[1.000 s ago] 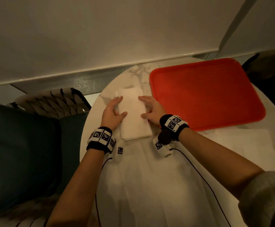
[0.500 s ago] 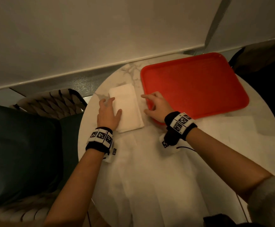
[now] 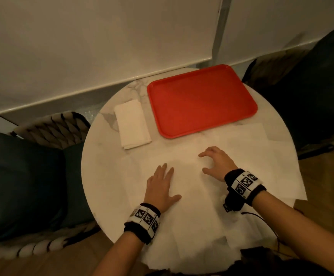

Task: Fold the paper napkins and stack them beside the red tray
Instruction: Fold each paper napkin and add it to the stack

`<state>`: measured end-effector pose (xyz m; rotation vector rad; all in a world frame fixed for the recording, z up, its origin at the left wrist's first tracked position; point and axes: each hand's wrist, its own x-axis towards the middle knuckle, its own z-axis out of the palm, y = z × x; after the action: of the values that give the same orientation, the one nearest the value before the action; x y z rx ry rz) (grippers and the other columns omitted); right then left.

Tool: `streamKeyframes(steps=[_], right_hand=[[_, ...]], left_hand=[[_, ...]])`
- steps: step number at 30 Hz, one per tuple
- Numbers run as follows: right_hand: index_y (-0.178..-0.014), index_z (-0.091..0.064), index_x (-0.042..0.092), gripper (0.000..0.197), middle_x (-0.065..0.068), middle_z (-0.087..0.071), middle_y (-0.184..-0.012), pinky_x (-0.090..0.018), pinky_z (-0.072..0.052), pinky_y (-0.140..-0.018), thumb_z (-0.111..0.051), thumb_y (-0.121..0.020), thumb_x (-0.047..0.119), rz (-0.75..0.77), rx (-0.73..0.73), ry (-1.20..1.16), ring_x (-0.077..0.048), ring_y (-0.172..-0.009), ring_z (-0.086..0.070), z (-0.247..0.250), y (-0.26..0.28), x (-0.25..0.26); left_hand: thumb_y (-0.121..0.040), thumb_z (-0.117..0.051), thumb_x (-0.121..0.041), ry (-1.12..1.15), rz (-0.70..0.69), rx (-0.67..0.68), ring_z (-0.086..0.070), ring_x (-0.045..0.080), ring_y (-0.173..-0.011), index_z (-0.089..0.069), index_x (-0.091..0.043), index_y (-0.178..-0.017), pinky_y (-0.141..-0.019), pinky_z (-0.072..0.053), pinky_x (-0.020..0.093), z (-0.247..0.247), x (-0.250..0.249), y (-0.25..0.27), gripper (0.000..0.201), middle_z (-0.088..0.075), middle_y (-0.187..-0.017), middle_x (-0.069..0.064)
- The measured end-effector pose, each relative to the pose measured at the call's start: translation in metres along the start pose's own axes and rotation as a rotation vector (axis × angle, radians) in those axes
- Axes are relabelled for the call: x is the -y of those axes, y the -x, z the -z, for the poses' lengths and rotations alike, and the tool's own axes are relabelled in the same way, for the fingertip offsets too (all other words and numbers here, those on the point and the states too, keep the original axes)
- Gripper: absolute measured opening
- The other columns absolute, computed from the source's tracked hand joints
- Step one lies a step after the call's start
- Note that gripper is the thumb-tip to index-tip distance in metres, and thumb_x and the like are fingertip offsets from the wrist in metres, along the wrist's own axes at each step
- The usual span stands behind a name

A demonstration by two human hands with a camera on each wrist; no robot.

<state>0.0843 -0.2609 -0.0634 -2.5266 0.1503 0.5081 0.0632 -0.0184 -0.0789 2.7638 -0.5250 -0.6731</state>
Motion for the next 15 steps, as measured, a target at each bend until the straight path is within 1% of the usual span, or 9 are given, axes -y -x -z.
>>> streamKeyframes(steps=[3, 7, 9, 12, 15], right_hand=[[-0.132, -0.049, 0.032, 0.058, 0.003, -0.028, -0.151, -0.038, -0.031, -0.111, -0.072, -0.079, 0.030, -0.051, 0.069, 0.052, -0.020, -0.138, -0.027, -0.016, 0.009, -0.015], [-0.136, -0.043, 0.035, 0.063, 0.004, -0.022, -0.156, -0.043, -0.028, -0.112, -0.070, -0.079, 0.030, -0.033, 0.025, 0.113, -0.019, -0.143, -0.019, -0.025, 0.016, -0.021], [-0.138, -0.041, 0.035, 0.065, 0.004, -0.020, -0.157, -0.044, -0.027, -0.113, -0.069, -0.080, 0.032, -0.032, 0.006, 0.128, -0.018, -0.144, -0.018, -0.028, 0.019, -0.021], [-0.142, -0.037, 0.035, 0.066, 0.005, -0.017, -0.158, -0.045, -0.024, -0.113, -0.066, -0.082, 0.033, -0.020, 0.012, 0.130, -0.018, -0.145, -0.014, -0.030, 0.025, -0.021], [-0.142, -0.037, 0.035, 0.065, 0.005, -0.015, -0.159, -0.044, -0.021, -0.114, -0.064, -0.083, 0.032, -0.006, 0.016, 0.116, -0.017, -0.146, -0.013, -0.027, 0.030, -0.021]], left_hand=[[-0.087, -0.055, -0.056, -0.052, 0.025, -0.002, 0.005, 0.021, -0.149, -0.003, -0.022, -0.154, -0.120, -0.011, 0.040, -0.015, -0.004, 0.009, 0.092, 0.008, -0.162, 0.002], [-0.096, -0.036, -0.056, -0.102, 0.027, -0.049, 0.007, 0.018, -0.149, -0.001, -0.020, -0.154, -0.120, -0.010, 0.038, -0.027, 0.000, 0.011, 0.077, 0.010, -0.162, -0.001], [-0.100, -0.030, -0.051, -0.113, 0.023, -0.055, 0.008, 0.017, -0.149, 0.000, -0.020, -0.154, -0.119, -0.008, 0.037, -0.031, 0.001, 0.012, 0.069, 0.012, -0.161, -0.002], [-0.104, -0.025, -0.039, -0.131, 0.038, -0.039, 0.006, 0.019, -0.149, 0.000, -0.018, -0.154, -0.120, -0.008, 0.037, -0.031, -0.001, 0.013, 0.060, 0.008, -0.162, 0.001], [-0.105, -0.018, -0.035, -0.049, 0.067, -0.002, 0.004, 0.019, -0.150, -0.003, -0.020, -0.155, -0.121, -0.008, 0.039, -0.023, -0.007, 0.012, 0.053, 0.003, -0.163, -0.001]])
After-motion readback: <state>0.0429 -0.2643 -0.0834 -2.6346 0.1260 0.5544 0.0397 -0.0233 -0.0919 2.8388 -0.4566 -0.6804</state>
